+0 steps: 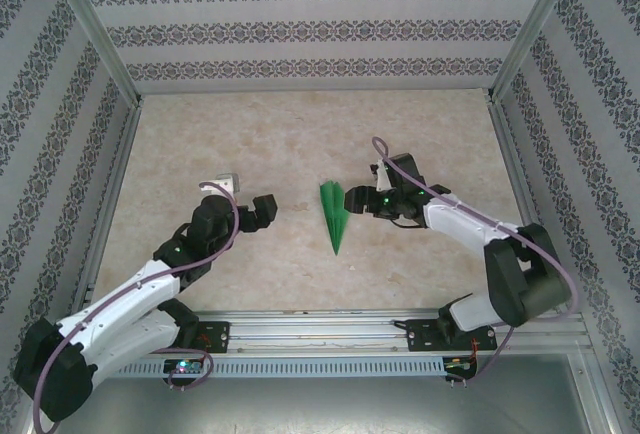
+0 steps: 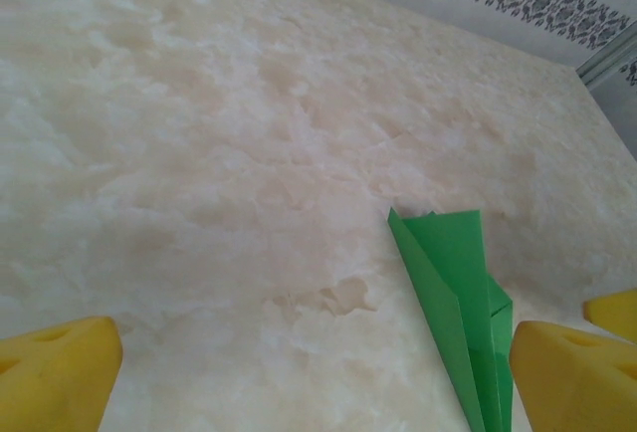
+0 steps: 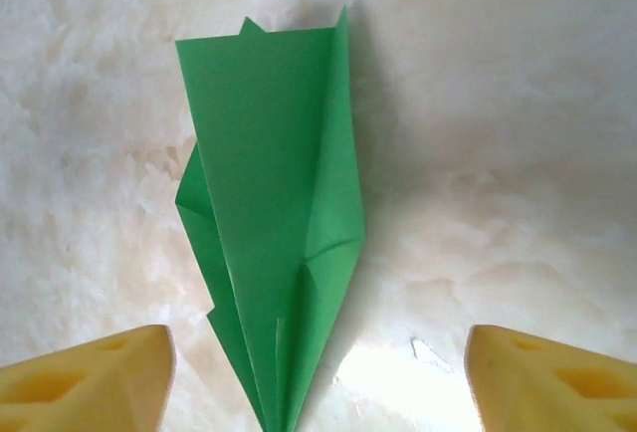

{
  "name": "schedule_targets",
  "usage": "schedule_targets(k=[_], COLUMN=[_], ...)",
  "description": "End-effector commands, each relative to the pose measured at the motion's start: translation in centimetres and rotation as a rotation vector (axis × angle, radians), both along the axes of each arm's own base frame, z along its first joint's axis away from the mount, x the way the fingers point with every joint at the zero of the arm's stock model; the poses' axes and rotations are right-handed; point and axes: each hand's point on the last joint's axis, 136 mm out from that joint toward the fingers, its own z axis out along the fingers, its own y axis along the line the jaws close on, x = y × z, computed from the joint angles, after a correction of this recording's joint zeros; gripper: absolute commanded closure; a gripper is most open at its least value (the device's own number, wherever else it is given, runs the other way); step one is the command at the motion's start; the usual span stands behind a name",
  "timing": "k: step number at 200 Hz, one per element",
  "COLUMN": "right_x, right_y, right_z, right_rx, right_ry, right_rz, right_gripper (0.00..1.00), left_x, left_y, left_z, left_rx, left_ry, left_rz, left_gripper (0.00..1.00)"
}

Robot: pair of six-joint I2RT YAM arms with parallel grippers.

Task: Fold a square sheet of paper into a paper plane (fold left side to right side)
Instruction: Place the paper plane at the center of the table, then pick up the paper plane at the center of the table.

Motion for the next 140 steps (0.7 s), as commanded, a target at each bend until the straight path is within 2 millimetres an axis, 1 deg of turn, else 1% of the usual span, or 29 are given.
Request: schedule_targets(k=[1, 10, 13, 56, 102, 140], right_x=[-1.9, -2.3, -2.4, -3.8, -4.5, -4.6], right_y=[-1.5, -1.6, -1.6, -1.1, 0.7, 2.5], right_z=[0.1, 0.3, 0.4, 1.2, 2.8, 2.9], right_rx=[-0.116, -0.121, -0.122, -0.146, -0.205, -0.235], right_ry=[0.038, 0.042, 0.043, 0.056, 0.019, 0.032], right_rz=[0.007, 0.008, 0.007, 0.020, 0.068, 0.086], right_gripper=[0.11, 0.03, 0.02, 0.02, 0.02, 0.02], left_x=[-0.1, -0.3, -0.4, -1.1, -2.1, -2.8], left_y=[1.2, 1.5, 1.5, 2.3, 2.8, 3.0], left_z=[0.5, 0.6, 0.6, 0.7, 0.6, 0.6], left_rx=[0.053, 0.062, 0.066, 0.116, 0.173, 0.208], left_ry=[-0.032, -0.041, -0.044, -0.072, -0.090, -0.099], left_rz=[0.016, 0.016, 0.015, -0.001, -0.032, -0.061], left_gripper=[0.00, 0.00, 0.00, 0.00, 0.00, 0.00])
